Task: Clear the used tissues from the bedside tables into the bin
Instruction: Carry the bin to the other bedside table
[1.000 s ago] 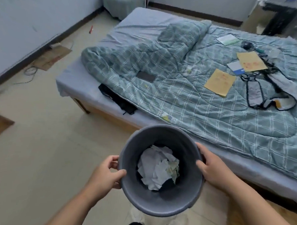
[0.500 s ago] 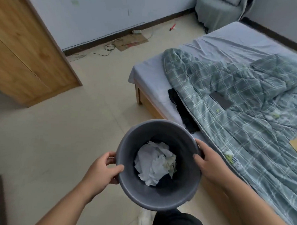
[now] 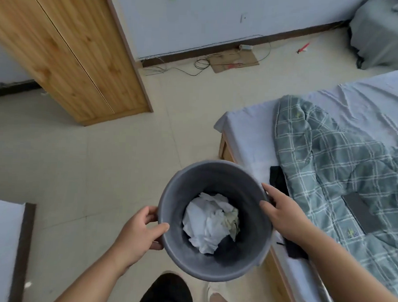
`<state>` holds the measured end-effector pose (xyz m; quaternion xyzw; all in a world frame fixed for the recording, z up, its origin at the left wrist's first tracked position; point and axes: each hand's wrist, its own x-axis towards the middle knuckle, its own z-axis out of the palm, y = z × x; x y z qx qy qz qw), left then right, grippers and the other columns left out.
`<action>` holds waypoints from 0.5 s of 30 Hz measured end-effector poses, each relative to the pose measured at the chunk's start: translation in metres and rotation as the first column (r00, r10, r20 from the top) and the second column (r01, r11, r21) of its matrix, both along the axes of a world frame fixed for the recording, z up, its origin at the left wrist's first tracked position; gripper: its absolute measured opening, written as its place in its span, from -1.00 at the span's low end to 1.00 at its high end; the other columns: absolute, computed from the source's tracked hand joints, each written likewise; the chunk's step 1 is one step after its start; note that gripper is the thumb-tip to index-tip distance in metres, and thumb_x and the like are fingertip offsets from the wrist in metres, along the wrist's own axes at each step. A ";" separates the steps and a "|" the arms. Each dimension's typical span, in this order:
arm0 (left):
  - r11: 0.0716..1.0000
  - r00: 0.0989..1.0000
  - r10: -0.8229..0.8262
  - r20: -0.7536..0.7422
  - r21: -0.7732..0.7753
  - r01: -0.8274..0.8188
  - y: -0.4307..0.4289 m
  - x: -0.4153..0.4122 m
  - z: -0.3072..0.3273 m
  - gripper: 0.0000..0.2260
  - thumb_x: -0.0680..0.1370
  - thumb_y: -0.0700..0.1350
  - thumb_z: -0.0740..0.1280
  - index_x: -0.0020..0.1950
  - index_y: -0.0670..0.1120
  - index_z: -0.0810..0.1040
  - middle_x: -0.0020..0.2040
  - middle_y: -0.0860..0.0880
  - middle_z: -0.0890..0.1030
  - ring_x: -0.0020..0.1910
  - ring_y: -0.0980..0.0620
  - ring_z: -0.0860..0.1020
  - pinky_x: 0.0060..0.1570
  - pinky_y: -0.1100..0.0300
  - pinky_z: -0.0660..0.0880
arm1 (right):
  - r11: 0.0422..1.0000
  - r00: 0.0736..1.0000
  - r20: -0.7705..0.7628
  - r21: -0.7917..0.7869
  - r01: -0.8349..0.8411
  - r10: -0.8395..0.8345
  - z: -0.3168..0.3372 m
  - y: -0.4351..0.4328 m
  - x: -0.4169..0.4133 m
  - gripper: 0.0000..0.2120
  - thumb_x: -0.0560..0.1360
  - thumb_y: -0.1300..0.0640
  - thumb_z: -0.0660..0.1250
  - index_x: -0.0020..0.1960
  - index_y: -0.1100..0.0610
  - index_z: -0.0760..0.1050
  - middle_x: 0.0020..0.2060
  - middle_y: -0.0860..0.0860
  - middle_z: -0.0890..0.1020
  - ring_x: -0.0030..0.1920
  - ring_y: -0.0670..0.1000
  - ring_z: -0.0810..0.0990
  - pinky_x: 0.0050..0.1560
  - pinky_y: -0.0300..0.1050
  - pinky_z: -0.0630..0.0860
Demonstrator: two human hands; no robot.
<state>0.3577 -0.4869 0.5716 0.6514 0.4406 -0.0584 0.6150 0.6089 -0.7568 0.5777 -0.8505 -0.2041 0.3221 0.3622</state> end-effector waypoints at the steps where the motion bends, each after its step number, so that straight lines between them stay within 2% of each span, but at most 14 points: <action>1: 1.000 1.000 0.016 0.008 0.003 -0.016 0.011 0.011 0.004 -0.71 0.47 -0.05 0.49 0.18 0.10 0.62 0.09 0.19 0.74 -0.07 -0.04 0.78 -0.10 -0.05 0.75 | 1.000 1.000 0.005 0.007 -0.020 0.020 0.005 0.015 0.017 -0.58 0.53 -0.02 0.24 0.26 -0.49 0.45 0.01 -0.38 0.70 -0.01 -0.34 0.66 -0.16 -0.53 0.51; 4: 0.997 0.997 0.071 0.042 0.022 -0.072 0.051 0.043 0.008 -0.73 0.50 -0.09 0.48 0.19 0.08 0.62 0.09 0.18 0.75 -0.09 -0.02 0.78 -0.14 0.00 0.75 | 0.998 0.998 0.035 0.040 -0.053 0.052 0.019 0.066 0.061 -0.55 0.56 0.02 0.25 0.23 -0.55 0.44 -0.03 -0.40 0.69 -0.06 -0.35 0.66 -0.18 -0.56 0.48; 6: 0.995 0.994 0.095 0.046 0.031 -0.097 0.081 0.061 0.006 -0.74 0.53 -0.11 0.47 0.19 0.08 0.60 0.07 0.17 0.76 -0.10 -0.02 0.78 -0.17 0.06 0.74 | 0.996 0.997 0.043 0.055 -0.067 0.065 0.022 0.103 0.084 -0.52 0.58 0.08 0.25 0.25 -0.50 0.46 -0.07 -0.40 0.69 -0.12 -0.35 0.66 -0.22 -0.54 0.49; 8: 0.996 0.997 0.075 0.032 0.051 -0.076 0.112 0.080 0.000 -0.75 0.54 -0.11 0.45 0.19 0.09 0.55 0.01 0.12 0.79 -0.16 0.00 0.77 -0.23 0.13 0.71 | 0.996 0.997 0.037 0.064 -0.064 0.061 0.019 0.139 0.102 -0.52 0.60 0.09 0.24 0.29 -0.48 0.45 -0.09 -0.40 0.68 -0.12 -0.33 0.66 -0.25 -0.52 0.49; 11: 0.997 1.000 0.030 -0.002 0.074 -0.029 0.166 0.110 -0.014 -0.79 0.60 -0.14 0.41 0.17 0.08 0.49 -0.09 0.02 0.80 -0.26 0.01 0.74 -0.25 0.10 0.70 | 0.996 1.000 -0.001 0.089 -0.024 0.024 0.010 0.191 0.125 -0.52 0.61 0.10 0.25 0.28 -0.49 0.47 -0.10 -0.35 0.71 -0.10 -0.31 0.67 -0.27 -0.49 0.52; 13: 0.998 1.000 0.011 -0.018 0.066 -0.010 0.204 0.134 -0.018 -0.80 0.61 -0.16 0.41 0.17 0.06 0.49 -0.12 -0.01 0.80 -0.31 0.04 0.71 -0.22 0.06 0.71 | 0.996 1.000 -0.025 0.092 0.004 -0.001 0.007 0.224 0.141 -0.52 0.61 0.14 0.25 0.25 -0.47 0.50 -0.13 -0.36 0.71 -0.12 -0.32 0.67 -0.24 -0.45 0.54; 15: 0.998 1.000 -0.005 -0.021 0.058 0.006 0.237 0.160 -0.015 -0.80 0.61 -0.16 0.41 0.18 0.05 0.50 -0.13 -0.02 0.80 -0.34 0.07 0.69 -0.23 0.06 0.70 | 0.996 0.998 -0.052 0.081 0.027 -0.022 0.011 0.254 0.161 -0.51 0.62 0.18 0.24 0.27 -0.43 0.52 -0.06 -0.32 0.72 -0.05 -0.27 0.68 -0.10 -0.30 0.60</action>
